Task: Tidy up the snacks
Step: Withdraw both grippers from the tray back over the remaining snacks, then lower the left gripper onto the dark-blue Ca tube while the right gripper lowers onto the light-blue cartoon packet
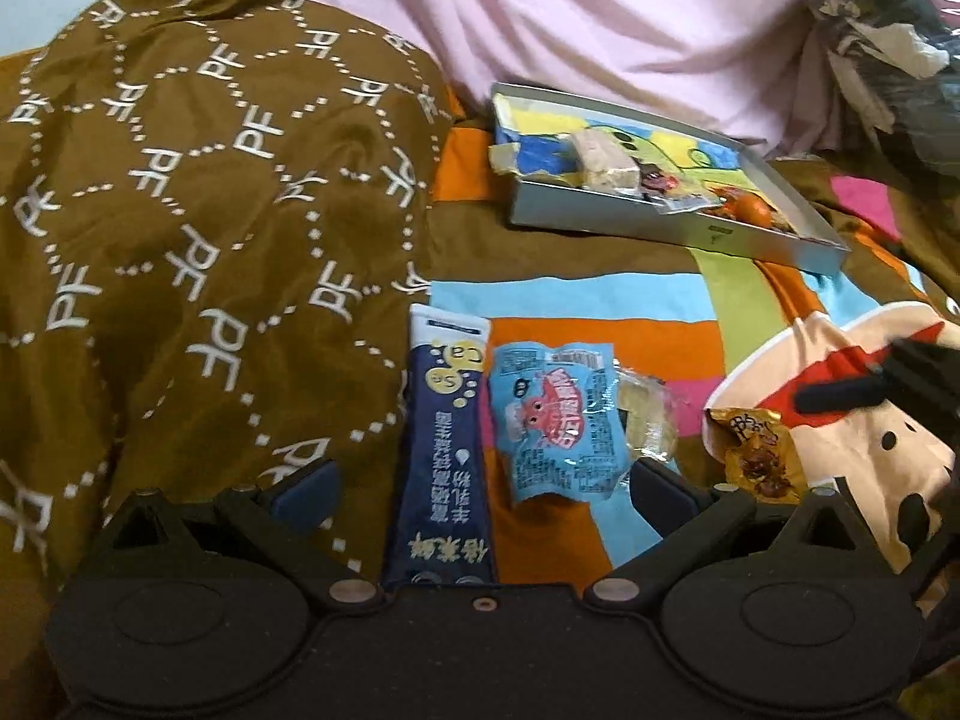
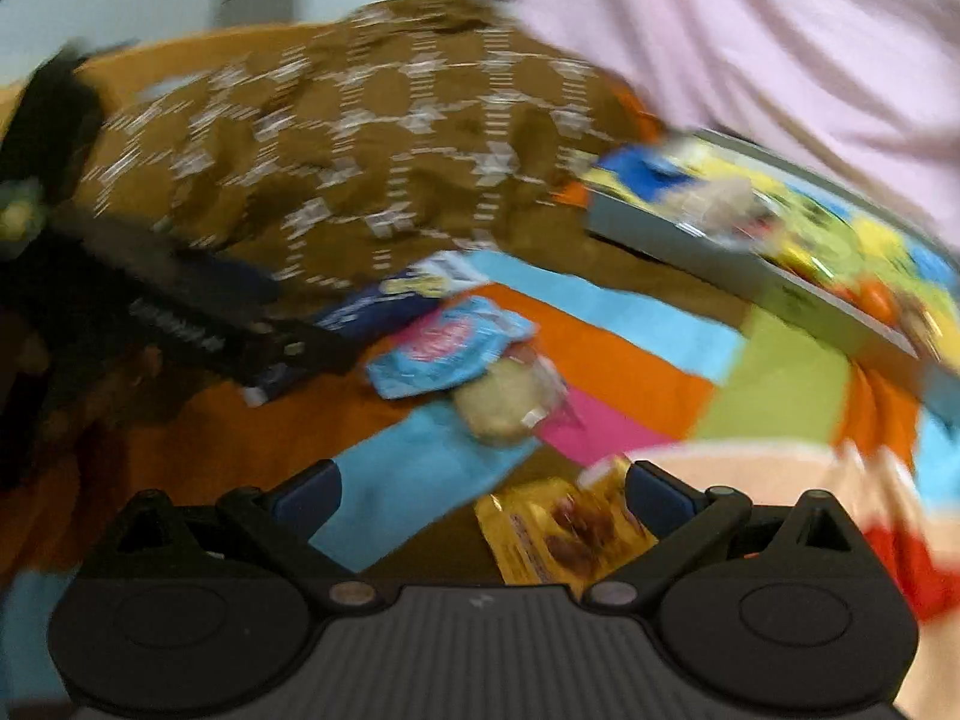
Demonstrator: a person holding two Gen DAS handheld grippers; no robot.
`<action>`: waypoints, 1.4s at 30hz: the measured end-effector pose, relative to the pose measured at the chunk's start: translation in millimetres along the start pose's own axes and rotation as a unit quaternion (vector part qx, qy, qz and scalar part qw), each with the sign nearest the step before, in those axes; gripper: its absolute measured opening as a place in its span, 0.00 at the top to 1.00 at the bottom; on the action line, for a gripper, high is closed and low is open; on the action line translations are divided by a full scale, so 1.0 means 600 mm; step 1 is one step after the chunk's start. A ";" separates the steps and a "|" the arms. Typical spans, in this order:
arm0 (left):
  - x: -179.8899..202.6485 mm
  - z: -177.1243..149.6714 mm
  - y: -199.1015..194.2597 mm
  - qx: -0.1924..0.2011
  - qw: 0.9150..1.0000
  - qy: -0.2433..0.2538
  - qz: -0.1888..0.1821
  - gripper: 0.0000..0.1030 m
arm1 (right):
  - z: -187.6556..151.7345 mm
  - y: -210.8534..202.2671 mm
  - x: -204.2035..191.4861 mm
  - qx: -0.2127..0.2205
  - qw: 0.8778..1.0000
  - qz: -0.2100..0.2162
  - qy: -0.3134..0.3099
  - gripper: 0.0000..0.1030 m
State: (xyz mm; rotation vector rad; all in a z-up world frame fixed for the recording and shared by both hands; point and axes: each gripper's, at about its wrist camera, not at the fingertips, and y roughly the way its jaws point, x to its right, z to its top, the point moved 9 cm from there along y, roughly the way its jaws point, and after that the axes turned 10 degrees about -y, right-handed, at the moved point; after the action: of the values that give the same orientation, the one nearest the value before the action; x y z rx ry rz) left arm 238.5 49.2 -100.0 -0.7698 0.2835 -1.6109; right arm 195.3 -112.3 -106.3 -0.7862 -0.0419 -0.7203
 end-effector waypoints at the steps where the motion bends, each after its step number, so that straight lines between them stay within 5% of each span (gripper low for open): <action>1: -0.001 0.001 0.002 -0.003 1.000 -0.001 -0.005 0.02 | 0.006 0.005 -0.005 -0.002 1.000 0.008 -0.030 0.00; 5: -0.011 0.000 0.008 -0.023 0.999 -0.026 -0.028 0.14 | 0.029 0.028 -0.015 -0.012 0.993 0.023 -0.115 0.00; 10: -0.016 0.002 0.016 -0.026 0.999 -0.031 -0.034 0.26 | 0.055 0.055 -0.009 -0.014 0.991 0.024 -0.132 0.00; 19: -0.038 0.004 0.032 -0.034 0.999 -0.022 0.014 0.65 | 0.074 0.083 -0.028 -0.031 0.985 0.038 -0.167 0.00; 28: -0.038 0.001 0.030 -0.034 0.999 -0.006 0.019 0.64 | 0.107 0.119 -0.022 -0.051 0.980 0.056 -0.186 0.00; 36: -0.037 0.000 0.029 -0.032 0.999 -0.008 0.016 0.64 | 0.107 0.180 -0.035 -0.094 0.963 0.073 -0.242 0.07; 42: -0.037 -0.001 0.027 -0.031 0.999 -0.009 0.013 0.64 | 0.105 0.194 -0.034 -0.097 0.965 0.079 -0.231 0.09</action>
State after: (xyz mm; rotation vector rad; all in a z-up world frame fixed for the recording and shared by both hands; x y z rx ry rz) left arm 250.9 66.8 -117.2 -0.8253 0.3310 -1.5750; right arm 264.2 -2.8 -140.2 -1.1209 -0.3309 -0.3800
